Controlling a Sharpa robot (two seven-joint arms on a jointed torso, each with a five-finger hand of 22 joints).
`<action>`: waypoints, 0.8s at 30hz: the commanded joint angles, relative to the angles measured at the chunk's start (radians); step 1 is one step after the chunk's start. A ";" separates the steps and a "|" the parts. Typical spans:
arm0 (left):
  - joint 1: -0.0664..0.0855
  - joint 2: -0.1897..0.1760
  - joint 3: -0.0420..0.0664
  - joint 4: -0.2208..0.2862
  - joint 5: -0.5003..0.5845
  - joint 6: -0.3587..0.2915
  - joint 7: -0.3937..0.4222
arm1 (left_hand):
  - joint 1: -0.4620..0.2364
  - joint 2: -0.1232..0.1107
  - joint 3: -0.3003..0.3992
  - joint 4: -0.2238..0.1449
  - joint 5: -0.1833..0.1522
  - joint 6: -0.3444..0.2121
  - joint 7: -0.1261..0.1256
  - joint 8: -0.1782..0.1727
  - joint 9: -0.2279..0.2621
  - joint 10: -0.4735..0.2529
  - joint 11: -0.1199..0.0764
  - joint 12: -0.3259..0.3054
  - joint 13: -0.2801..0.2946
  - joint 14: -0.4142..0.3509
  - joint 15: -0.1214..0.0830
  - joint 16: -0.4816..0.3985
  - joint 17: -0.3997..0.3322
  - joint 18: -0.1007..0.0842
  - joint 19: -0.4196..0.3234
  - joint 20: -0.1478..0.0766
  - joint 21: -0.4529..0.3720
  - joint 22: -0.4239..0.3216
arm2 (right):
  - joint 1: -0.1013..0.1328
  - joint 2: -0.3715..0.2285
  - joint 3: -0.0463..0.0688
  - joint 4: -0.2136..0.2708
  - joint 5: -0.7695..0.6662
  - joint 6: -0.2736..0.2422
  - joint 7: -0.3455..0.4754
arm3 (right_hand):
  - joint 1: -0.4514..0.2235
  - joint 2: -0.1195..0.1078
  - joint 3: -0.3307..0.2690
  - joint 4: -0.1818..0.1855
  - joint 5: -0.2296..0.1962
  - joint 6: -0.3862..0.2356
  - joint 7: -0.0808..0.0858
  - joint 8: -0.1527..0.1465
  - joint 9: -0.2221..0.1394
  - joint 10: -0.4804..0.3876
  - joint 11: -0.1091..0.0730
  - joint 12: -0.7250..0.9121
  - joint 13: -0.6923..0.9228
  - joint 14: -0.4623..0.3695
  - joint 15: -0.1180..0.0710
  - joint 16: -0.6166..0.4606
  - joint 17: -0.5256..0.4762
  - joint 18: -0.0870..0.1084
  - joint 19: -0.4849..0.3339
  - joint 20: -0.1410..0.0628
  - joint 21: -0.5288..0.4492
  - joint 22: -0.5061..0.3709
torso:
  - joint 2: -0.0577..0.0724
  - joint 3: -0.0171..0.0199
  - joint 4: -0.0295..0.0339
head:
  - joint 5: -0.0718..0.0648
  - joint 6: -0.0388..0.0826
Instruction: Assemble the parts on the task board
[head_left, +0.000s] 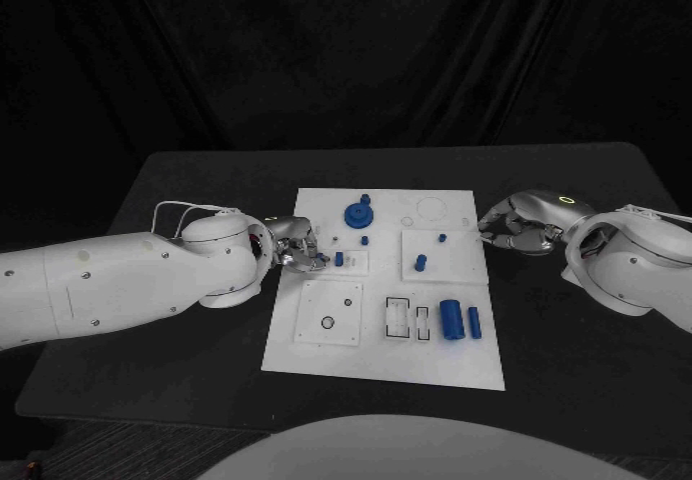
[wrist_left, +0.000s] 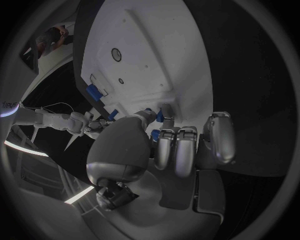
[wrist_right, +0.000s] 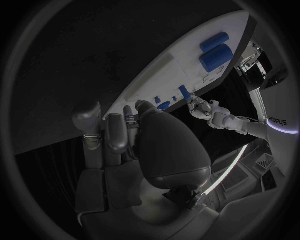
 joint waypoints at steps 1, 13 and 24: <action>-0.005 0.004 -0.002 0.000 0.002 0.005 0.010 | -0.014 -0.003 0.014 -0.001 0.014 -0.001 -0.004 0.001 0.002 0.104 -0.006 0.004 0.263 0.104 -0.005 0.003 0.263 -0.001 -0.002 -0.005 -0.005 0.173 | -0.002 0.000 0.001 0.002 -0.002 0.000 -0.013 | 0.011 -0.001 0.007 -0.001 0.003 0.008 0.001 -0.002 -0.001 -0.001 -0.004 -0.005 -0.100 -0.002 -0.002 -0.007 -0.001 0.012 -0.008 0.001 -0.003 0.112 | 0.000 0.0000 -0.0003 | 0.000 0.000; -0.006 0.003 -0.002 0.004 0.002 0.004 0.008 | -0.024 -0.009 0.038 0.000 0.033 -0.001 -0.004 0.003 0.004 0.104 -0.006 0.004 0.263 0.104 -0.005 0.003 0.263 -0.001 -0.003 -0.005 -0.006 0.173 | -0.002 -0.001 0.001 0.002 -0.002 0.002 -0.015 | 0.011 -0.001 0.007 -0.001 0.003 0.008 0.001 -0.002 -0.001 -0.001 -0.004 -0.005 -0.100 -0.002 -0.002 -0.007 -0.001 0.012 -0.008 0.001 -0.003 0.112 | 0.000 0.0001 -0.0004 | -0.001 0.000; -0.006 -0.002 -0.002 0.010 0.002 -0.011 0.010 | -0.036 -0.017 0.117 -0.004 0.031 -0.004 -0.004 0.007 0.009 0.104 -0.007 0.004 0.263 0.104 -0.006 0.003 0.263 -0.001 -0.003 -0.005 -0.005 0.173 | -0.003 -0.001 0.001 0.001 -0.002 0.002 -0.016 | 0.012 -0.001 0.008 -0.001 0.003 0.010 0.001 -0.001 -0.001 -0.001 -0.004 -0.005 -0.100 -0.002 -0.002 -0.007 -0.001 0.012 -0.008 0.002 -0.005 0.111 | 0.000 -0.0001 -0.0001 | -0.001 0.000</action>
